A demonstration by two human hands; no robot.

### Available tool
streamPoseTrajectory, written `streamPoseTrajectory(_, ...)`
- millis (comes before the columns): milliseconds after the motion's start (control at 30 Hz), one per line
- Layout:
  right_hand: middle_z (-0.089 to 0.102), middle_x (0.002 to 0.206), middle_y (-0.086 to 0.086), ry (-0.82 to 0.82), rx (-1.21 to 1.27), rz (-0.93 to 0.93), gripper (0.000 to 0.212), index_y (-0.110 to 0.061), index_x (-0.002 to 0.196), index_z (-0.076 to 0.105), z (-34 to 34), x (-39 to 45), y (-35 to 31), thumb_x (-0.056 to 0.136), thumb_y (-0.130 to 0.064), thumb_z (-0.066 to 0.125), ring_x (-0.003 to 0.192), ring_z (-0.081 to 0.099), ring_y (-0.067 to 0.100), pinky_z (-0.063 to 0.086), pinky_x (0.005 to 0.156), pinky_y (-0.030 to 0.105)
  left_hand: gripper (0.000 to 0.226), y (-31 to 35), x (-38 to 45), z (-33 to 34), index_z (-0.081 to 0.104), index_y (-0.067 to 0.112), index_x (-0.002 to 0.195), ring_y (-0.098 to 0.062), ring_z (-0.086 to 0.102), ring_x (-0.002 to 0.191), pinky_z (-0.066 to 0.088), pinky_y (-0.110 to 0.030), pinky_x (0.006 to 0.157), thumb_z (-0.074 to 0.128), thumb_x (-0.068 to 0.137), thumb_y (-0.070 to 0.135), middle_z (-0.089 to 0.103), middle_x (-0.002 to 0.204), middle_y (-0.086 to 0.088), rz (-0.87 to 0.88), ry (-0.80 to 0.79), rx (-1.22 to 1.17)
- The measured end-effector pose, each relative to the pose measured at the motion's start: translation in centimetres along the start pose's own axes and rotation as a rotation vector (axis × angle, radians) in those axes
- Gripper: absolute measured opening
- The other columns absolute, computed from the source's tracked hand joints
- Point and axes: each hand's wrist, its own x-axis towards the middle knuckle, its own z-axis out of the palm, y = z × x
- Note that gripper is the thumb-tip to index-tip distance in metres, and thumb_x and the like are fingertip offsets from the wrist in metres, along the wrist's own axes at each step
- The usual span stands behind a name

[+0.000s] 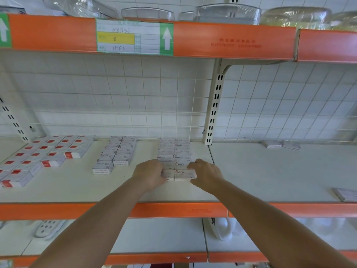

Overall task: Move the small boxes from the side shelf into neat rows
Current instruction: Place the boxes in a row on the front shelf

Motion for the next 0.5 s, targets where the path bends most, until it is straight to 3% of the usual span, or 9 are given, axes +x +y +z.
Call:
streamPoseTrajectory(300, 0.053, 0.125, 0.001, 0.008, -0.059, 0.066, 0.049, -0.022, 0.138, 0.042, -0.7, -1.8, 0.5, 0.092, -0.032, 0.057, 0.108, 0.059, 0.023, 0.05, 0.083, 0.033, 0.033, 2.1, 0.1, -1.3, 0.064, 0.021, 0.096, -0.017, 0.058, 0.099, 0.047, -0.03, 0.075, 0.052, 0.088, 0.051, 0.057, 0.103, 0.004, 0.096, 0.038, 0.002)
streamPoseTrajectory(500, 0.052, 0.131, 0.003, 0.027, -0.075, 0.109, 0.047, -0.021, 0.14, 0.04, -1.7, -2.8, 1.2, 0.097, -0.036, 0.049, 0.114, 0.057, 0.026, 0.05, 0.087, 0.036, 0.029, 4.3, 0.7, -1.8, 0.063, 0.014, 0.102, -0.021, 0.058, 0.097, 0.041, -0.029, 0.069, 0.049, 0.091, 0.038, 0.058, 0.105, 0.0, 0.195, 0.041, 0.009)
